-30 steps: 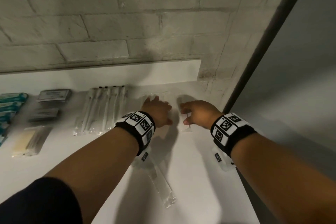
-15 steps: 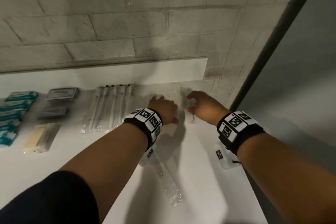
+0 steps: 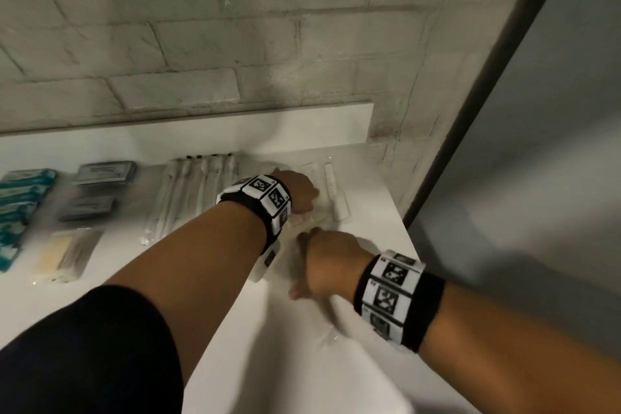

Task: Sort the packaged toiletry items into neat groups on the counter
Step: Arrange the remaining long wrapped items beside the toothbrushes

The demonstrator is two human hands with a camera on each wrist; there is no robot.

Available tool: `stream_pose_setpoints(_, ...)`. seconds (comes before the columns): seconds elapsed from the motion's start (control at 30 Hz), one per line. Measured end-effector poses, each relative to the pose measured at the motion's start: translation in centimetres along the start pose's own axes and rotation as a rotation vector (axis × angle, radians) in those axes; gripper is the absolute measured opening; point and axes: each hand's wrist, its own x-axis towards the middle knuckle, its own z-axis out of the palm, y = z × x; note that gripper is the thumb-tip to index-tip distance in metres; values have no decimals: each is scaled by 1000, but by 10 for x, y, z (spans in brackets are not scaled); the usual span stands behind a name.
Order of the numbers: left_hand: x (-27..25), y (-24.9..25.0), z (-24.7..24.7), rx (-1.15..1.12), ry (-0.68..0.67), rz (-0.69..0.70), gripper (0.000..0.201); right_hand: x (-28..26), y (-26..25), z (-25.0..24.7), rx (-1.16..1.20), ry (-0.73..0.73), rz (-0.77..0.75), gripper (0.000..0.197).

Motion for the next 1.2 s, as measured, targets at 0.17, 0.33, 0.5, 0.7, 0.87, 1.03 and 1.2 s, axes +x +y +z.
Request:
stream_pose_setpoints(0.17, 0, -2, -1, -6, -7, 12, 46, 15, 38, -11, 103, -81, 119, 44)
stream_pose_setpoints(0.33, -1, -5, -6, -53, 5, 8, 42, 19, 78, -15, 306, -125, 116, 34)
stream_pose_setpoints(0.5, 4, -8, -1, -195, 26, -25, 45, 23, 120, -34, 746, -39, 219, 19)
stream_pose_setpoints(0.7, 12, -4, 0, -144, 115, -49, 45, 52, 138, -34, 484, 389, 284, 54)
stream_pose_setpoints(0.87, 15, 2, 1, -76, 306, -67, 39, 54, 133, -27, 157, 172, 124, 62)
stream_pose_setpoints(1.03, 22, 22, 1, -202, 449, -80, 44, 48, 144, -25, 139, 170, 95, 64)
stream_pose_setpoints(1.2, 34, 39, 10, -198, 411, -109, 47, 48, 156, -28, 184, 202, 113, 62)
